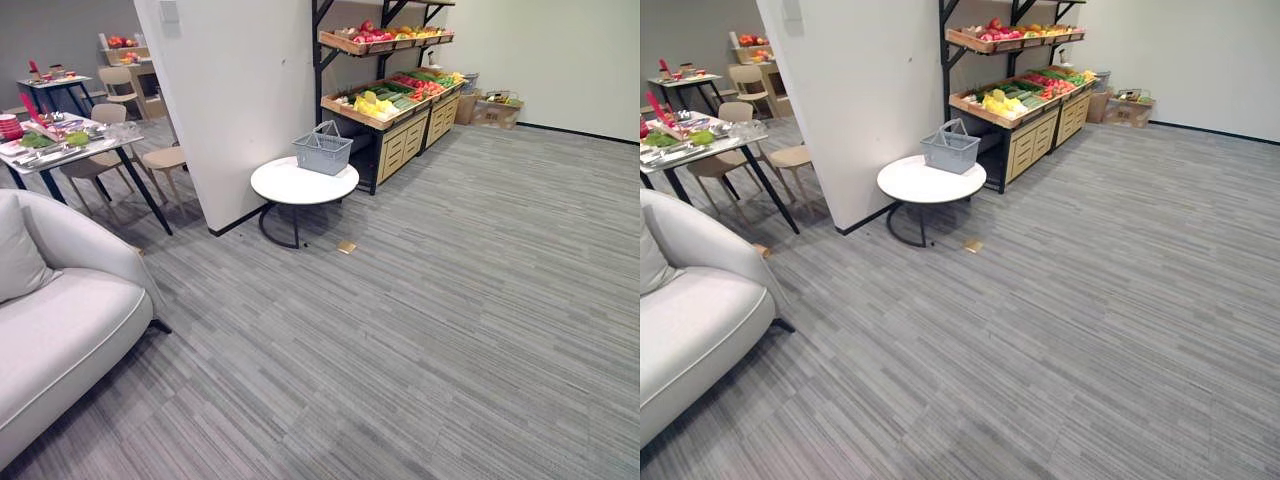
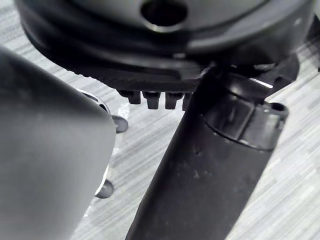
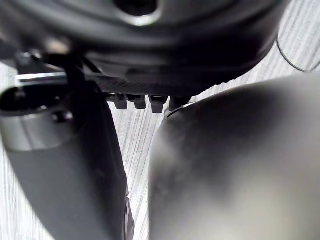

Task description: Pick vegetable in the basket

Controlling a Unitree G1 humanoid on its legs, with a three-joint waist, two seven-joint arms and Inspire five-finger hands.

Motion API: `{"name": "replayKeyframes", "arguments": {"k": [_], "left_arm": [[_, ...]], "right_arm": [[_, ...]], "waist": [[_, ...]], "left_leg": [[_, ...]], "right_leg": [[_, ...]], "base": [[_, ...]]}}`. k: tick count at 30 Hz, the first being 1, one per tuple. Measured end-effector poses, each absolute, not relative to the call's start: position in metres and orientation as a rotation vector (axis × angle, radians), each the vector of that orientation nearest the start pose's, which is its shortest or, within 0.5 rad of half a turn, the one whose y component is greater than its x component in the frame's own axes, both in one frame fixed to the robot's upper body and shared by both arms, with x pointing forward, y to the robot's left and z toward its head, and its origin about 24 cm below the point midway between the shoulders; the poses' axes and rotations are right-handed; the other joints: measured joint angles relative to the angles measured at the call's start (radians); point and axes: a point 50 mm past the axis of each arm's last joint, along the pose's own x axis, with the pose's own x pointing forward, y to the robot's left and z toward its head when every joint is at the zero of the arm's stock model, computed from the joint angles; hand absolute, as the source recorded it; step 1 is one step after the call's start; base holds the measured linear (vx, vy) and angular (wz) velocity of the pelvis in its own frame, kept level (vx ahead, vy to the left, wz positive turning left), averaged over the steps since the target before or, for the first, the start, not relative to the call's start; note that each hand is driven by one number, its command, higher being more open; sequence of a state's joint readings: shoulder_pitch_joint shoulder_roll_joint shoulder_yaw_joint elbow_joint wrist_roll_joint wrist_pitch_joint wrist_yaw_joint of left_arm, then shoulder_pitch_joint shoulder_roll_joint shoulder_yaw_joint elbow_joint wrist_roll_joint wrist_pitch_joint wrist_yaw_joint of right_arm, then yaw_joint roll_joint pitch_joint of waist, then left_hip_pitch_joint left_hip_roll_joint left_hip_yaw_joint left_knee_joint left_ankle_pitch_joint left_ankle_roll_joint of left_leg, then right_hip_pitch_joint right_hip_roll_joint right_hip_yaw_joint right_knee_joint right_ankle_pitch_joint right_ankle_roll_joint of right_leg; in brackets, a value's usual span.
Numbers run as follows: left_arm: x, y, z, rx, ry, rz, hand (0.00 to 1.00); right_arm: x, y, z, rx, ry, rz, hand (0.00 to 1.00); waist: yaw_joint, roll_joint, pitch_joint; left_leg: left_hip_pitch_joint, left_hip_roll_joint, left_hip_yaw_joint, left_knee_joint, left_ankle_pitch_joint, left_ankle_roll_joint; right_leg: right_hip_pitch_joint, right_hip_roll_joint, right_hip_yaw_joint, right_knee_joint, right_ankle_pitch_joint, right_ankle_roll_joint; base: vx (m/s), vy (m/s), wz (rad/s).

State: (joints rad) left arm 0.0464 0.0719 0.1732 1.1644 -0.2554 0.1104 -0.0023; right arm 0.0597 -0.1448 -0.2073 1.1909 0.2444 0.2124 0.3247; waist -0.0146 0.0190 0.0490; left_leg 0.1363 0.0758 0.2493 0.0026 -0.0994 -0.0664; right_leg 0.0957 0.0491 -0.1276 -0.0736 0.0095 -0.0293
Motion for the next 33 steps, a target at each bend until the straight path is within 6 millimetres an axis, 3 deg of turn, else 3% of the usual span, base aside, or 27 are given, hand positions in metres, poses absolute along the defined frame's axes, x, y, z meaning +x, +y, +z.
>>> {"name": "replayKeyframes", "arguments": {"k": [10, 33], "left_arm": [[0.074, 0.192, -0.171, -0.287, 1.219, 0.343, 1.00], [0.085, 0.185, -0.171, -0.153, 1.269, 0.268, 1.00]], "right_arm": [[0.054, -0.202, -0.171, 0.553, 1.308, -0.221, 1.00], [0.059, -0.204, -0.170, 0.503, 1.319, -0.178, 1.00]], "waist": [[-0.001, -0.004, 0.007], [0.000, 0.005, 0.023]], "left_leg": [[0.005, -0.004, -0.006, -0.014, 0.000, 0.002], [0.005, 0.004, -0.004, -0.010, -0.002, 0.000]], "right_leg": [[0.010, 0.000, -0.003, -0.017, 0.002, 0.004], [0.010, 0.001, 0.004, -0.014, 0.000, 0.008]], "base": [[0.00, -0.001, 0.02], [0.00, -0.002, 0.00]]}}
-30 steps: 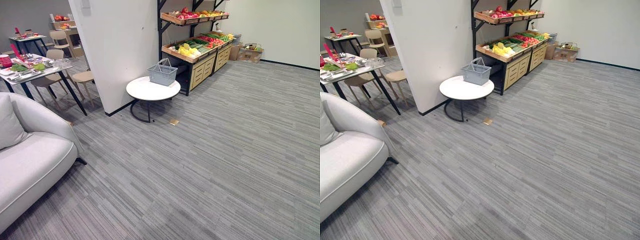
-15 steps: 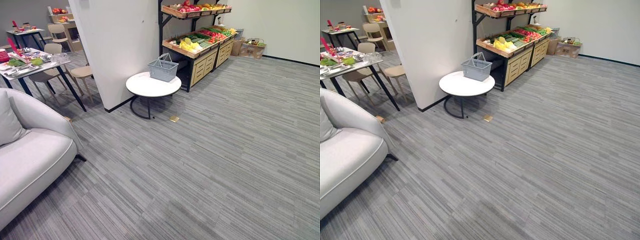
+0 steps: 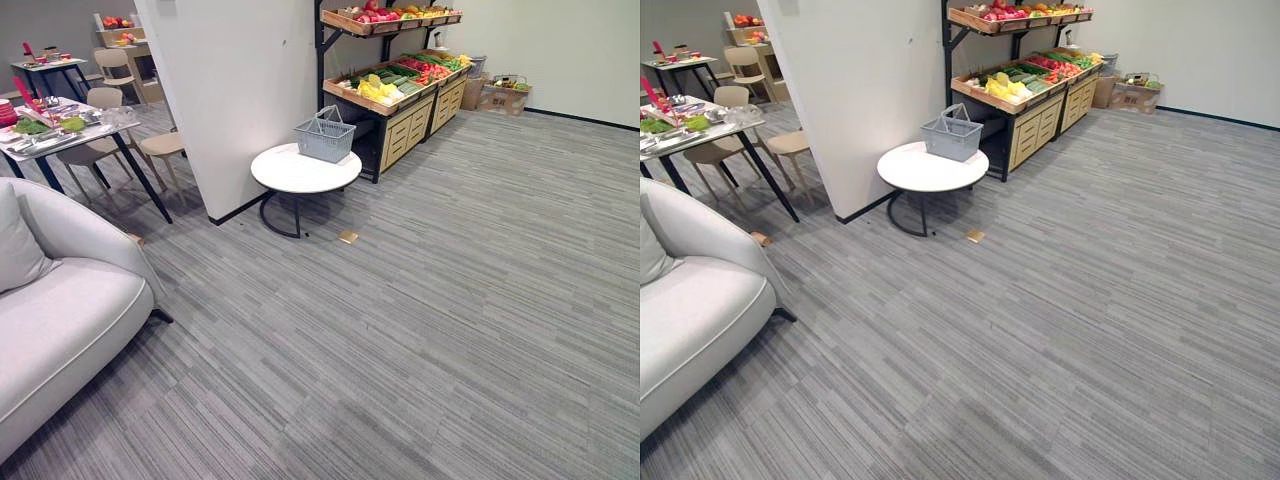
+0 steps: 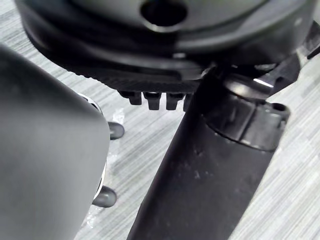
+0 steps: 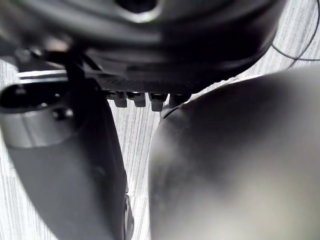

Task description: Pick vegetable in the basket

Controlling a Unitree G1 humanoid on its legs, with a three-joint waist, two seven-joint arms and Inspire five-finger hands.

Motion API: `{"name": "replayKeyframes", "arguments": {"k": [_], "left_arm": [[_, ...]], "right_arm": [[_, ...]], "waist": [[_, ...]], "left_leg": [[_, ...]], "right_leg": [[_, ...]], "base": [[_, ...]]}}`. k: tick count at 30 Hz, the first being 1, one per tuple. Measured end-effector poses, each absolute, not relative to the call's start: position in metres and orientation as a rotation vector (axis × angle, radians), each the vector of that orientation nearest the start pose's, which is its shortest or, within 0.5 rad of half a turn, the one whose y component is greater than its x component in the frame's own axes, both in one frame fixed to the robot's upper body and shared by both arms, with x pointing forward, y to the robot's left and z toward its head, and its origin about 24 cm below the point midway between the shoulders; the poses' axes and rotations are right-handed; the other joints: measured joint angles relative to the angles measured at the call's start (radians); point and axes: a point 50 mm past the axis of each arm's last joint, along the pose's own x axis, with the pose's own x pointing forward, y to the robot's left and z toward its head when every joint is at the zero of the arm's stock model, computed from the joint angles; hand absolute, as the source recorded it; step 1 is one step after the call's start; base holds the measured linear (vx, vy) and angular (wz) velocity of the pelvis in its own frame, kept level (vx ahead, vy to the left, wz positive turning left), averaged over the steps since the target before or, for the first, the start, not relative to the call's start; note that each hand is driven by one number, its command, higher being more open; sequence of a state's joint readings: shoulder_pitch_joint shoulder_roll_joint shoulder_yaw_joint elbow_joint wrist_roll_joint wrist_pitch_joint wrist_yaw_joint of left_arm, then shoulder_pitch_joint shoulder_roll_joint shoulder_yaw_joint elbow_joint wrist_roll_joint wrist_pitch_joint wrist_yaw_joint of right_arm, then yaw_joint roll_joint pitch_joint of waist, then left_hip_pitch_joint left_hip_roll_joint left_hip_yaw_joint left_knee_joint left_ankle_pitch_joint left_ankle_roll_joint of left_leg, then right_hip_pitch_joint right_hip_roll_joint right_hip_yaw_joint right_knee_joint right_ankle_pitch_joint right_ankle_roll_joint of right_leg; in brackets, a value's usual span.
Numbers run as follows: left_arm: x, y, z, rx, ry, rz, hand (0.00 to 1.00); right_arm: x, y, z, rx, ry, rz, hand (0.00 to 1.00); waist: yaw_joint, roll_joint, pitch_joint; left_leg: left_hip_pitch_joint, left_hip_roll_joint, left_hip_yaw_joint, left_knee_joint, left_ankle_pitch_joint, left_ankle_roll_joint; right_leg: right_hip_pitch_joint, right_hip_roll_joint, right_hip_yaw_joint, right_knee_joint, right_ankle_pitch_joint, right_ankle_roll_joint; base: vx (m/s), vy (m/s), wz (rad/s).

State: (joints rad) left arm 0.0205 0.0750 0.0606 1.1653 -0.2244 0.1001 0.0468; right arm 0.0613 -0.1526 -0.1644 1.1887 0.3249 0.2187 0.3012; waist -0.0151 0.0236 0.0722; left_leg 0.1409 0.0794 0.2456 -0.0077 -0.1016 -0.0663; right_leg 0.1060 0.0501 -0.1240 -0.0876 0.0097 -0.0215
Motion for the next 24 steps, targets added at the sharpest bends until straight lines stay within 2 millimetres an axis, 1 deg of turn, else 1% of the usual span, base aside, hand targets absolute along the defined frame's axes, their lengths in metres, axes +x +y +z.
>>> {"name": "replayKeyframes", "arguments": {"k": [18, 22, 24], "left_arm": [[0.0860, 0.1823, -0.1708, -0.148, 1.267, 0.243, 1.00], [0.0871, 0.1800, -0.1708, -0.138, 1.266, 0.221, 1.00], [0.0883, 0.1793, -0.1705, -0.142, 1.260, 0.210, 1.00]], "right_arm": [[0.0590, -0.2059, -0.1697, 0.517, 1.310, -0.191, 1.00], [0.0594, -0.2074, -0.1693, 0.514, 1.306, -0.194, 1.00], [0.0610, -0.2090, -0.1688, 0.512, 1.296, -0.194, 1.00]], "waist": [[0.000, 0.009, 0.003], [0.000, 0.015, 0.007], [0.000, 0.020, 0.013]], "left_leg": [[0.010, 0.001, 0.012, 0.012, -0.009, 0.006], [0.026, 0.002, 0.017, 0.016, -0.013, 0.011], [0.026, 0.004, 0.019, 0.045, -0.030, 0.016]], "right_leg": [[0.002, -0.001, 0.013, 0.018, -0.005, 0.008], [0.001, -0.003, 0.019, 0.055, -0.016, 0.022], [-0.008, -0.007, 0.024, 0.097, -0.029, 0.032]], "base": [[0.00, 0.000, -0.01], [-0.01, 0.007, -0.04], [-0.06, 0.030, -0.06]]}}
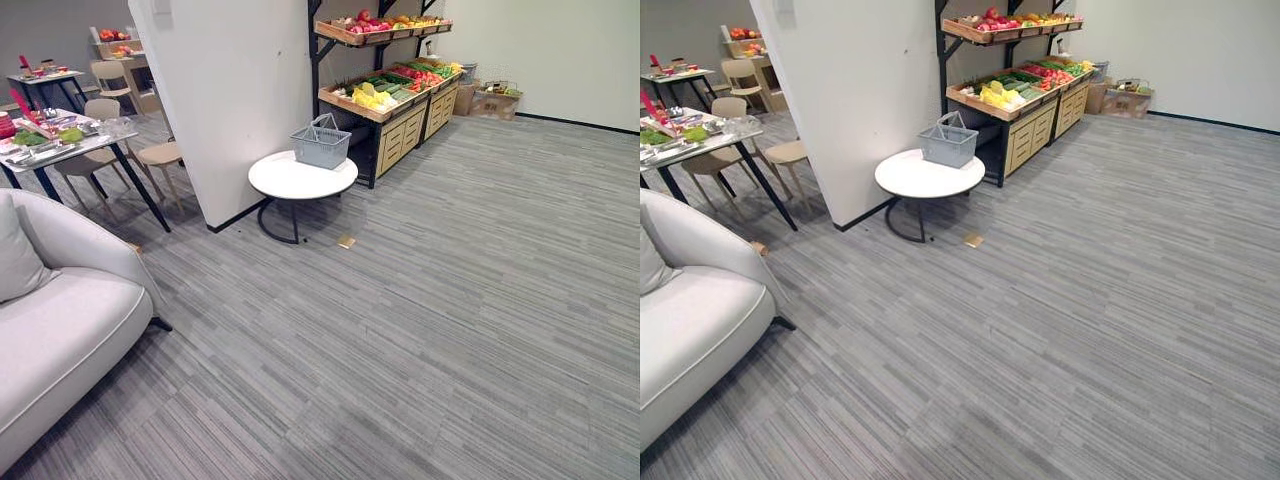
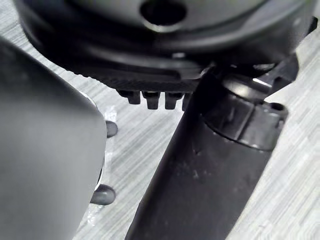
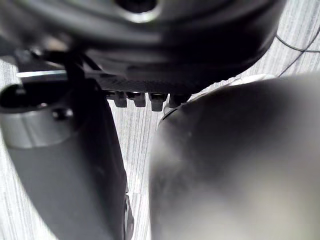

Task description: Pick vegetable in the basket

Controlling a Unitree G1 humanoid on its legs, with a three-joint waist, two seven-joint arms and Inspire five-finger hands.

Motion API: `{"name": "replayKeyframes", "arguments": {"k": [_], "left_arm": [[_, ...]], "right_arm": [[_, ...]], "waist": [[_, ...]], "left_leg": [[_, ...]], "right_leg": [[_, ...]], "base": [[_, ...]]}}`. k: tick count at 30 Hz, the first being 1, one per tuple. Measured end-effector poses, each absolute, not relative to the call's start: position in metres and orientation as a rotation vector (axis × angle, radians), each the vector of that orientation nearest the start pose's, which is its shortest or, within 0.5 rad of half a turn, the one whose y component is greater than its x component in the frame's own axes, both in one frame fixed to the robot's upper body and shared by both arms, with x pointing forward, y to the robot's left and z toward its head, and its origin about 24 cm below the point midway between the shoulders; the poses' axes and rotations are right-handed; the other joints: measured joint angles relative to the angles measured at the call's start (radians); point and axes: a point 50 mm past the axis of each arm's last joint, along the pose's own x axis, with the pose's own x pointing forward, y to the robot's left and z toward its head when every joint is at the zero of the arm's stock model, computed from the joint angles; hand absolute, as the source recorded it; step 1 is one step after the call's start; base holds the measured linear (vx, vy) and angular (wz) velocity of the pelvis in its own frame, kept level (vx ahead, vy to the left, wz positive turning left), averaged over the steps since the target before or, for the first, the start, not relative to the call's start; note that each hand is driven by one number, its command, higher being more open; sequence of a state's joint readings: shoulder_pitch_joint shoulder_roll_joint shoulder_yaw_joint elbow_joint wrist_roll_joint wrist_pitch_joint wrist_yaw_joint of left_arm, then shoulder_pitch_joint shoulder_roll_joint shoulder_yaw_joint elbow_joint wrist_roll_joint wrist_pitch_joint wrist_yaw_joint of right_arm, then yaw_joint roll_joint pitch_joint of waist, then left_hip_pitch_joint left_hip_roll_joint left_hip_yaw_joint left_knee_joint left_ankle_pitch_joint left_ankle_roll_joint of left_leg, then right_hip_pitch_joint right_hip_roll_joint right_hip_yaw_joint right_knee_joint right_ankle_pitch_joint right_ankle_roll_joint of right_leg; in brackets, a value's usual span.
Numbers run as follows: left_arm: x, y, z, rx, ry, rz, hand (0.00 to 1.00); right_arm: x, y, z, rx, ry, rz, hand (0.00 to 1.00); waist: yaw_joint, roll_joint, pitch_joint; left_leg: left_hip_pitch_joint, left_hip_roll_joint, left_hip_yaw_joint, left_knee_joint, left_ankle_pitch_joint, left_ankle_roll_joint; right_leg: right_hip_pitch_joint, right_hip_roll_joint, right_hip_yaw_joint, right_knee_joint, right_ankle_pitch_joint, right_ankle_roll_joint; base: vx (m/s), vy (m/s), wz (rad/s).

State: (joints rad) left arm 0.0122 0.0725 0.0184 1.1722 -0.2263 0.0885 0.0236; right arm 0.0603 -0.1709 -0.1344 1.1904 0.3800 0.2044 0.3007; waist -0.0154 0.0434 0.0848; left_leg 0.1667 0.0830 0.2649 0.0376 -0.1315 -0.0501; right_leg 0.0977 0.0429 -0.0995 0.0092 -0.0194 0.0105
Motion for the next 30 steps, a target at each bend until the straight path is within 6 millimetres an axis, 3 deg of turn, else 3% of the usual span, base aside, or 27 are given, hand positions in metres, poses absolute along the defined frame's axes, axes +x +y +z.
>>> {"name": "replayKeyframes", "arguments": {"k": [2, 5, 6, 7, 9, 11, 14, 16, 17, 18, 19, 20, 21, 22, 24, 25, 26, 27, 28, 29, 30], "left_arm": [[0.089, 0.179, -0.170, -0.149, 1.256, 0.201, 1.00], [0.092, 0.179, -0.170, -0.152, 1.246, 0.190, 1.00], [0.093, 0.179, -0.169, -0.155, 1.242, 0.190, 1.00], [0.093, 0.178, -0.169, -0.165, 1.244, 0.189, 1.00], [0.093, 0.184, -0.168, -0.190, 1.248, 0.210, 1.00], [0.089, 0.191, -0.169, -0.244, 1.262, 0.258, 1.00], [0.087, 0.195, -0.168, -0.292, 1.260, 0.306, 1.00], [0.087, 0.197, -0.168, -0.291, 1.258, 0.312, 1.00], [0.086, 0.198, -0.168, -0.288, 1.257, 0.318, 1.00], [0.085, 0.195, -0.169, -0.295, 1.262, 0.319, 1.00], [0.086, 0.193, -0.169, -0.301, 1.266, 0.314, 1.00], [0.085, 0.192, -0.169, -0.298, 1.268, 0.312, 1.00], [0.084, 0.194, -0.169, -0.283, 1.273, 0.310, 1.00], [0.082, 0.197, -0.169, -0.276, 1.277, 0.316, 1.00], [0.079, 0.200, -0.169, -0.275, 1.278, 0.330, 1.00], [0.074, 0.200, -0.170, -0.305, 1.272, 0.355, 1.00], [0.074, 0.200, -0.170, -0.316, 1.268, 0.365, 1.00], [0.075, 0.200, -0.169, -0.352, 1.250, 0.392, 1.00], [0.076, 0.199, -0.169, -0.363, 1.241, 0.398, 1.00], [0.078, 0.199, -0.169, -0.378, 1.214, 0.399, 1.00], [0.081, 0.199, -0.168, -0.391, 1.181, 0.395, 1.00]], "right_arm": [[0.062, -0.210, -0.168, 0.518, 1.278, -0.204, 1.00], [0.067, -0.213, -0.167, 0.528, 1.238, -0.222, 1.00], [0.070, -0.215, -0.166, 0.549, 1.205, -0.241, 1.00], [0.071, -0.215, -0.166, 0.592, 1.173, -0.268, 1.00], [0.071, -0.210, -0.166, 0.640, 1.142, -0.295, 1.00], [0.072, -0.208, -0.166, 0.654, 1.112, -0.308, 1.00], [0.072, -0.208, -0.166, 0.657, 1.078, -0.301, 1.00], [0.072, -0.208, -0.165, 0.660, 1.062, -0.300, 1.00], [0.071, -0.207, -0.165, 0.663, 1.049, -0.305, 1.00], [0.072, -0.211, -0.163, 0.670, 1.029, -0.318, 1.00], [0.075, -0.214, -0.162, 0.679, 1.000, -0.330, 1.00], [0.079, -0.215, -0.160, 0.681, 0.975, -0.334, 1.00], [0.082, -0.214, -0.159, 0.688, 0.959, -0.334, 1.00], [0.083, -0.210, -0.159, 0.694, 0.954, -0.332, 1.00], [0.083, -0.205, -0.160, 0.709, 0.955, -0.352, 1.00], [0.077, -0.207, -0.161, 0.707, 0.979, -0.386, 1.00], [0.076, -0.207, -0.161, 0.705, 0.985, -0.391, 1.00], [0.073, -0.207, -0.162, 0.700, 0.998, -0.395, 1.00], [0.074, -0.208, -0.162, 0.692, 1.003, -0.389, 1.00], [0.074, -0.208, -0.163, 0.683, 1.020, -0.372, 1.00], [0.074, -0.207, -0.164, 0.669, 1.051, -0.347, 1.00]], "waist": [[0.000, 0.001, 0.005], [0.000, 0.011, 0.012], [0.000, 0.012, 0.023], [-0.001, 0.025, 0.028], [-0.002, 0.003, 0.043], [-0.002, -0.008, 0.050], [-0.002, -0.009, 0.051], [-0.002, -0.010, 0.052], [-0.002, -0.013, 0.058], [-0.002, -0.005, 0.076], [-0.001, 0.010, 0.092], [-0.001, 0.018, 0.097], [-0.001, 0.010, 0.094], [-0.002, -0.006, 0.084], [-0.008, -0.025, 0.065], [-0.010, -0.021, 0.040], [-0.010, -0.019, 0.035], [-0.011, -0.006, 0.023], [-0.011, 0.002, 0.018], [-0.010, 0.012, 0.012], [-0.010, 0.011, 0.013]], "left_leg": [[-0.010, 0.001, 0.002, 0.043, -0.025, 0.009], [-0.057, 0.015, 0.007, 0.148, -0.086, 0.027], [-0.067, 0.025, 0.008, 0.171, -0.102, 0.040], [-0.064, 0.037, 0.011, 0.180, -0.106, 0.046], [-0.040, 0.040, 0.010, 0.181, -0.109, 0.048], [-0.017, 0.060, 0.016, 0.181, -0.117, 0.035], [-0.017, 0.109, 0.038, 0.191, -0.141, -0.004], [-0.010, 0.125, 0.051, 0.203, -0.165, -0.037], [0.009, 0.133, 0.056, 0.209, -0.184, -0.062], [0.046, 0.157, 0.063, 0.201, -0.199, -0.086], [0.079, 0.173, 0.077, 0.185, -0.200, -0.093], [0.110, 0.189, 0.082, 0.167, -0.187, -0.111], [0.137, 0.199, 0.083, 0.144, -0.162, -0.140], [0.152, 0.199, 0.082, 0.139, -0.145, -0.146], [0.159, 0.211, 0.066, 0.174, -0.117, -0.144], [0.131, 0.246, 0.028, 0.261, -0.098, -0.119], [0.122, 0.253, 0.019, 0.287, -0.091, -0.106], [0.082, 0.279, -0.008, 0.394, -0.054, -0.056], [0.051, 0.295, -0.012, 0.466, -0.029, -0.036], [-0.005, 0.311, -0.020, 0.637, -0.025, -0.036], [-0.061, 0.297, -0.036, 0.795, -0.071, -0.038]], "right_leg": [[-0.018, -0.009, 0.004, 0.050, -0.025, -0.001], [-0.082, -0.020, 0.016, 0.188, -0.059, 0.027], [-0.135, -0.021, 0.018, 0.297, -0.066, 0.038], [-0.196, -0.023, 0.020, 0.425, -0.068, 0.037], [-0.255, -0.056, 0.001, 0.567, -0.099, 0.013], [-0.265, -0.078, -0.019, 0.541, -0.114, 0.024], [-0.294, -0.071, -0.041, 0.332, -0.081, 0.057], [-0.300, -0.078, -0.055, 0.176, -0.029, 0.073], [-0.291, -0.087, -0.076, 0.109, 0.035, 0.071], [-0.264, -0.081, -0.129, 0.123, 0.117, 0.041], [-0.274, -0.075, -0.166, 0.194, 0.102, 0.012], [-0.303, -0.070, -0.171, 0.298, 0.030, -0.018], [-0.338, -0.078, -0.179, 0.428, -0.063, -0.034], [-0.364, -0.093, -0.189, 0.514, -0.133, -0.038], [-0.369, -0.106, -0.199, 0.604, -0.238, -0.040], [-0.342, -0.082, -0.207, 0.600, -0.273, -0.054], [-0.332, -0.074, -0.207, 0.593, -0.278, -0.054], [-0.295, -0.042, -0.200, 0.549, -0.282, -0.062], [-0.271, -0.020, -0.190, 0.514, -0.277, -0.069], [-0.217, 0.021, -0.159, 0.437, -0.259, -0.084], [-0.147, 0.056, -0.119, 0.353, -0.236, -0.102]], "base": [[-0.08, 0.042, -0.08], [-0.12, 0.085, -0.11], [-0.11, 0.095, -0.05], [-0.11, 0.088, -0.01], [-0.03, 0.032, 0.02], [0.01, -0.030, -0.08], [0.10, -0.160, -0.28], [0.29, -0.252, -0.21], [0.38, -0.272, -0.09], [0.42, -0.264, -0.06], [0.52, -0.291, -0.03], [0.53, -0.287, 0.01], [0.53, -0.304, 0.10], [0.44, -0.280, 0.18], [0.51, -0.339, 0.26], [0.47, -0.326, 0.18], [0.48, -0.340, -0.06], [0.29, -0.206, -0.23], [0.48, -0.308, -0.52], [0.47, -0.222, -0.76], [0.46, -0.166, -0.82]]}}
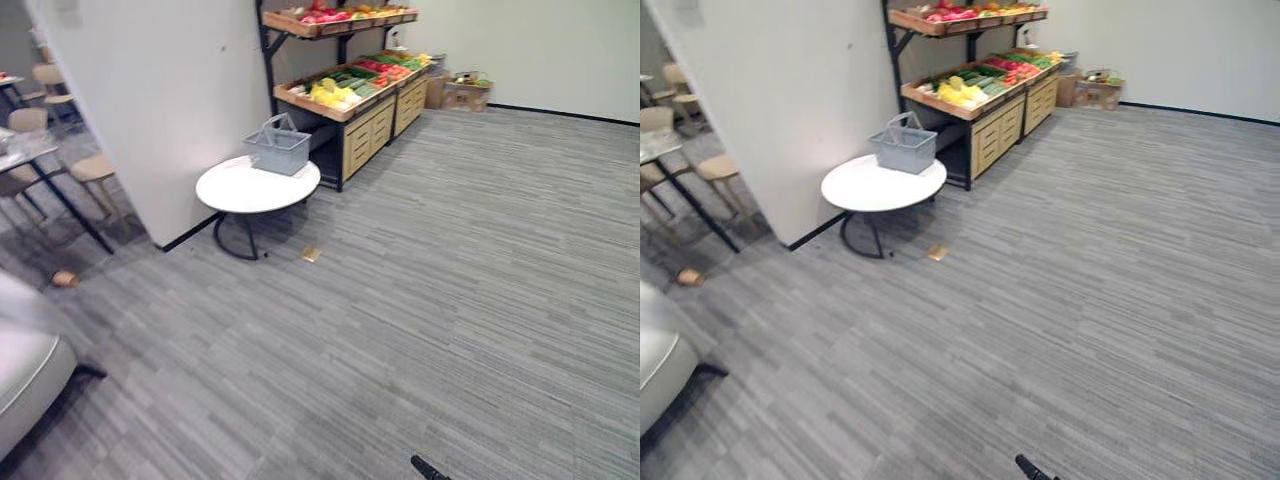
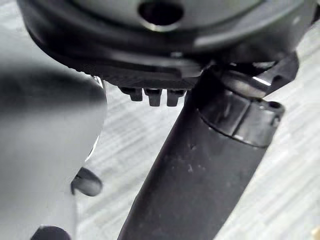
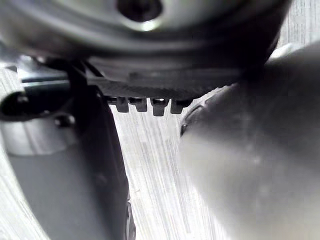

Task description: Pick vegetable in the basket

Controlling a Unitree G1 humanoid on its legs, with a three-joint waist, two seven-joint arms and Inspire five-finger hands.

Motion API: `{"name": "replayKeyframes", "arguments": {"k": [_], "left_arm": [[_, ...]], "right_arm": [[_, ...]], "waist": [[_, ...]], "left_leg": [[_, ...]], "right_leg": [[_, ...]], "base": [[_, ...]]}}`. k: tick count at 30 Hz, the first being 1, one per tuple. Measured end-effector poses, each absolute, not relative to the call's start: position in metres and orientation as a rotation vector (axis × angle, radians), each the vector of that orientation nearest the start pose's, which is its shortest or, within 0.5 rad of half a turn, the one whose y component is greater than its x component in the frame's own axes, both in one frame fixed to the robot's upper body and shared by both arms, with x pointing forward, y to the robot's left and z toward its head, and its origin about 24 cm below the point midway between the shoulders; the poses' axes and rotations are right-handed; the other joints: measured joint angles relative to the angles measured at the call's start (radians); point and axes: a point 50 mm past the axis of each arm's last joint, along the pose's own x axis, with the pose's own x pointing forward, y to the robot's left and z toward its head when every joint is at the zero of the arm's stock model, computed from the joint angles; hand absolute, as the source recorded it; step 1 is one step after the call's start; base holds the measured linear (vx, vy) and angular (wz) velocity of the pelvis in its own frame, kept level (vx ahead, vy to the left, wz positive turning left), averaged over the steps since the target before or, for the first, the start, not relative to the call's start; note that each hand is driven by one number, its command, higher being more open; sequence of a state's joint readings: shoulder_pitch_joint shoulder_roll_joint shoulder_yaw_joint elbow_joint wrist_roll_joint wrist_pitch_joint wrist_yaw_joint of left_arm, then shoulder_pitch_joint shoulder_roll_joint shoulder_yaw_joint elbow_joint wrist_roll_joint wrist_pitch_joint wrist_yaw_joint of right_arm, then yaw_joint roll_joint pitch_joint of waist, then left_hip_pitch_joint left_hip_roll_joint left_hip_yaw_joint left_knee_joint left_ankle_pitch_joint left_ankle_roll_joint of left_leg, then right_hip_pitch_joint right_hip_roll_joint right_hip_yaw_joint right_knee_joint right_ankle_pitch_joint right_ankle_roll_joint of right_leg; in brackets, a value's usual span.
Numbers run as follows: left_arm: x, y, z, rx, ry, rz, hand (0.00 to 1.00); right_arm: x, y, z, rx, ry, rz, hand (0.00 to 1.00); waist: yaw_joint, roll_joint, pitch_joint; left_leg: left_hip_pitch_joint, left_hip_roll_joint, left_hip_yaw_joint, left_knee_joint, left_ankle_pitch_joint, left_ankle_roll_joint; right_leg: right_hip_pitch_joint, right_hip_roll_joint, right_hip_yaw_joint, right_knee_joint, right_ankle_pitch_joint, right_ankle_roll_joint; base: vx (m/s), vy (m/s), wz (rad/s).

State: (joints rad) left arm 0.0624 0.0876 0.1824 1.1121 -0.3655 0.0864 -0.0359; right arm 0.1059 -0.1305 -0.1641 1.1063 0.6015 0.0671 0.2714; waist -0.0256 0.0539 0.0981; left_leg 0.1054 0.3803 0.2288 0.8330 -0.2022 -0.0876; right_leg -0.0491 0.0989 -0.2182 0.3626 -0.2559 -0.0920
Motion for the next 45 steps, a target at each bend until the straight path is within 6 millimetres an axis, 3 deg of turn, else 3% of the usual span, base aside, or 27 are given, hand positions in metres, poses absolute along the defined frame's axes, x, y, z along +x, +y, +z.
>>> {"name": "replayKeyframes", "arguments": {"k": [1, 2, 6, 7, 8, 9, 11, 12, 13, 16, 17, 19, 21, 23, 24, 27, 30, 32, 33, 34, 35, 36, 37, 38, 39, 43, 45], "left_arm": [[0.082, 0.200, -0.167, -0.390, 1.167, 0.393, 1.00], [0.087, 0.202, -0.166, -0.379, 1.130, 0.397, 1.00], [0.101, 0.203, -0.160, -0.406, 1.023, 0.385, 1.00], [0.104, 0.202, -0.159, -0.419, 1.000, 0.376, 1.00], [0.104, 0.200, -0.159, -0.423, 0.990, 0.353, 1.00], [0.104, 0.199, -0.159, -0.418, 0.995, 0.336, 1.00], [0.096, 0.201, -0.160, -0.428, 1.004, 0.354, 1.00], [0.097, 0.205, -0.159, -0.418, 0.999, 0.360, 1.00], [0.097, 0.211, -0.158, -0.512, 0.966, 0.414, 1.00], [0.090, 0.210, -0.160, -0.508, 0.992, 0.407, 1.00], [0.091, 0.212, -0.160, -0.477, 1.003, 0.373, 1.00], [0.085, 0.207, -0.164, -0.455, 1.056, 0.338, 1.00], [0.084, 0.204, -0.165, -0.415, 1.095, 0.286, 1.00], [0.084, 0.205, -0.164, -0.373, 1.113, 0.229, 1.00], [0.083, 0.204, -0.165, -0.373, 1.131, 0.223, 1.00], [0.080, 0.204, -0.166, -0.379, 1.161, 0.230, 1.00], [0.076, 0.204, -0.168, -0.398, 1.187, 0.248, 1.00], [0.076, 0.205, -0.168, -0.394, 1.189, 0.261, 1.00], [0.076, 0.206, -0.168, -0.391, 1.189, 0.265, 1.00], [0.076, 0.208, -0.168, -0.379, 1.189, 0.266, 1.00], [0.076, 0.208, -0.168, -0.380, 1.188, 0.272, 1.00], [0.076, 0.205, -0.168, -0.400, 1.186, 0.290, 1.00], [0.077, 0.201, -0.169, -0.392, 1.190, 0.278, 1.00], [0.080, 0.200, -0.168, -0.378, 1.186, 0.261, 1.00], [0.080, 0.200, -0.168, -0.370, 1.190, 0.255, 1.00], [0.079, 0.201, -0.168, -0.342, 1.225, 0.237, 1.00], [0.083, 0.203, -0.167, -0.369, 1.206, 0.276, 1.00]], "right_arm": [[0.074, -0.205, -0.165, 0.658, 1.066, -0.328, 1.00], [0.073, -0.200, -0.166, 0.627, 1.106, -0.269, 1.00], [0.070, -0.197, -0.168, 0.606, 1.138, -0.219, 1.00], [0.069, -0.197, -0.168, 0.609, 1.138, -0.214, 1.00], [0.068, -0.199, -0.167, 0.612, 1.133, -0.206, 1.00], [0.067, -0.201, -0.167, 0.613, 1.133, -0.203, 1.00], [0.062, -0.203, -0.167, 0.611, 1.139, -0.209, 1.00], [0.062, -0.198, -0.168, 0.616, 1.139, -0.199, 1.00], [0.067, -0.193, -0.168, 0.522, 1.175, -0.096, 1.00], [0.067, -0.194, -0.168, 0.515, 1.184, -0.083, 1.00], [0.067, -0.194, -0.167, 0.521, 1.180, -0.076, 1.00], [0.063, -0.199, -0.167, 0.526, 1.175, -0.104, 1.00], [0.067, -0.201, -0.166, 0.521, 1.132, -0.131, 1.00], [0.067, -0.201, -0.166, 0.540, 1.098, -0.190, 1.00], [0.062, -0.203, -0.166, 0.565, 1.090, -0.240, 1.00], [0.069, -0.204, -0.166, 0.610, 1.046, -0.288, 1.00], [0.074, -0.200, -0.165, 0.613, 1.003, -0.285, 1.00], [0.078, -0.195, -0.164, 0.622, 0.963, -0.283, 1.00], [0.078, -0.195, -0.163, 0.625, 0.953, -0.285, 1.00], [0.079, -0.193, -0.163, 0.625, 0.945, -0.281, 1.00], [0.080, -0.193, -0.163, 0.626, 0.943, -0.281, 1.00], [0.081, -0.195, -0.162, 0.624, 0.938, -0.283, 1.00], [0.085, -0.198, -0.161, 0.617, 0.921, -0.282, 1.00], [0.090, -0.198, -0.159, 0.605, 0.902, -0.271, 1.00], [0.091, -0.198, -0.158, 0.604, 0.897, -0.270, 1.00], [0.088, -0.198, -0.160, 0.638, 0.924, -0.320, 1.00], [0.082, -0.199, -0.162, 0.654, 0.952, -0.362, 1.00]], "waist": [[0.001, -0.005, 0.001], [0.003, -0.030, 0.005], [0.019, -0.067, 0.022], [0.020, -0.075, 0.026], [0.021, -0.076, 0.031], [0.024, -0.072, 0.037], [0.040, -0.067, 0.035], [0.040, -0.073, 0.036], [0.048, -0.105, 0.044], [0.050, -0.095, 0.044], [0.047, -0.109, 0.030], [0.039, -0.099, -0.006], [0.021, -0.097, -0.013], [0.015, -0.131, -0.024], [0.011, -0.121, -0.028], [0.008, -0.114, -0.022], [0.001, -0.077, -0.001], [-0.001, -0.073, 0.003], [-0.001, -0.074, 0.003], [-0.005, -0.080, 0.007], [-0.006, -0.082, 0.010], [-0.006, -0.081, 0.015], [-0.003, -0.069, 0.031], [-0.001, -0.062, 0.043], [-0.002, -0.060, 0.043], [-0.004, -0.052, 0.030], [-0.005, -0.050, 0.014]], "left_leg": [[-0.024, -0.013, 0.002, 0.056, -0.027, 0.005], [-0.078, -0.064, 0.023, 0.099, -0.083, 0.018], [-0.245, -0.182, 0.055, -0.113, -0.143, 0.028], [-0.288, -0.222, 0.044, -0.209, -0.129, 0.025], [-0.339, -0.276, 0.009, -0.361, -0.057, 0.027], [-0.369, -0.311, -0.040, -0.514, 0.066, 0.033], [-0.348, -0.324, -0.078, -0.614, 0.268, 0.048], [-0.341, -0.338, -0.070, -0.616, 0.247, 0.063], [-0.338, -0.319, 0.014, -0.484, 0.164, 0.139], [-0.257, -0.303, 0.033, -0.531, 0.159, 0.146], [-0.237, -0.320, 0.044, -0.541, 0.151, 0.135], [-0.198, -0.337, 0.040, -0.607, 0.128, 0.112], [-0.162, -0.380, 0.006, -0.654, 0.123, 0.116], [-0.096, -0.445, -0.020, -0.706, 0.126, 0.128], [-0.071, -0.455, -0.038, -0.726, 0.124, 0.146], [-0.037, -0.441, -0.073, -0.745, 0.119, 0.160], [0.031, -0.346, -0.082, -0.766, 0.088, 0.124], [0.053, -0.297, -0.083, -0.777, 0.056, 0.086], [0.056, -0.288, -0.086, -0.777, 0.047, 0.077], [0.063, -0.280, -0.107, -0.781, 0.026, 0.055], [0.072, -0.280, -0.118, -0.786, 0.020, 0.048], [0.103, -0.266, -0.134, -0.803, 0.001, 0.040], [0.121, -0.252, -0.133, -0.794, -0.001, 0.039], [0.123, -0.234, -0.127, -0.760, -0.003, 0.033], [0.125, -0.225, -0.125, -0.750, -0.005, 0.030], [0.156, -0.164, -0.125, -0.695, 0.002, -0.006], [0.085, -0.137, -0.140, -0.461, -0.027, -0.010]], "right_leg": [[0.037, 0.008, 0.018, -0.039, 0.012, -0.006], [0.123, 0.008, 0.062, -0.112, 0.034, -0.014], [0.239, -0.046, 0.142, -0.178, 0.034, -0.009], [0.254, -0.070, 0.148, -0.186, 0.029, 0.002], [0.275, -0.098, 0.160, -0.196, 0.017, 0.023], [0.305, -0.115, 0.182, -0.216, 0.005, 0.041], [0.335, -0.124, 0.231, -0.225, -0.001, 0.049], [0.332, -0.134, 0.243, -0.225, 0.000, 0.047], [0.346, -0.157, 0.309, -0.184, 0.095, 0.099], [0.329, -0.155, 0.297, -0.142, 0.075, 0.086], [0.310, -0.173, 0.276, -0.150, 0.119, 0.117], [0.253, -0.177, 0.277, -0.027, 0.093, 0.144], [0.134, -0.207, 0.245, 0.247, 0.092, 0.135], [0.059, -0.294, 0.166, 0.473, 0.135, 0.078], [0.038, -0.320, 0.141, 0.540, 0.127, 0.058], [-0.031, -0.315, 0.073, 0.521, -0.043, 0.084], [-0.091, -0.206, 0.050, 0.287, -0.071, 0.104], [-0.155, -0.157, 0.064, 0.086, 0.012, 0.160], [-0.166, -0.153, 0.066, 0.011, 0.053, 0.165], [-0.178, -0.164, 0.073, -0.179, 0.162, 0.198], [-0.177, -0.174, 0.069, -0.222, 0.226, 0.209], [-0.162, -0.168, 0.045, -0.211, 0.310, 0.186], [-0.168, -0.162, 0.020, -0.162, 0.296, 0.165], [-0.180, -0.161, -0.008, -0.087, 0.253, 0.099], [-0.180, -0.159, -0.024, -0.058, 0.228, 0.066], [-0.153, -0.156, -0.098, 0.087, 0.050, 0.046], [-0.100, -0.148, -0.109, 0.094, -0.005, 0.046]], "base": [[0.52, -0.070, -0.93], [0.48, -0.013, -0.92], [0.31, 0.047, -0.65], [0.34, 0.147, -0.61], [0.39, 0.176, -0.61], [0.36, 0.160, -0.60], [0.38, 0.172, -0.60], [0.78, 0.396, -0.59], [0.73, 0.360, -0.47], [0.34, 0.105, -0.42], [0.03, -0.032, -0.21], [0.05, -0.019, -0.12], [0.05, 0.027, 0.04], [0.14, 0.014, 0.33], [0.22, -0.009, 0.40], [0.22, -0.018, 0.34], [0.17, -0.079, 0.03], [0.18, -0.164, -0.03], [0.23, -0.233, 0.22], [0.23, -0.216, 0.34], [0.46, -0.381, 0.49], [0.45, -0.336, 0.43], [0.58, -0.406, 0.49], [0.39, -0.255, 0.43], [0.55, -0.366, 0.51], [0.42, -0.247, 0.46], [0.44, -0.222, 0.25]]}}
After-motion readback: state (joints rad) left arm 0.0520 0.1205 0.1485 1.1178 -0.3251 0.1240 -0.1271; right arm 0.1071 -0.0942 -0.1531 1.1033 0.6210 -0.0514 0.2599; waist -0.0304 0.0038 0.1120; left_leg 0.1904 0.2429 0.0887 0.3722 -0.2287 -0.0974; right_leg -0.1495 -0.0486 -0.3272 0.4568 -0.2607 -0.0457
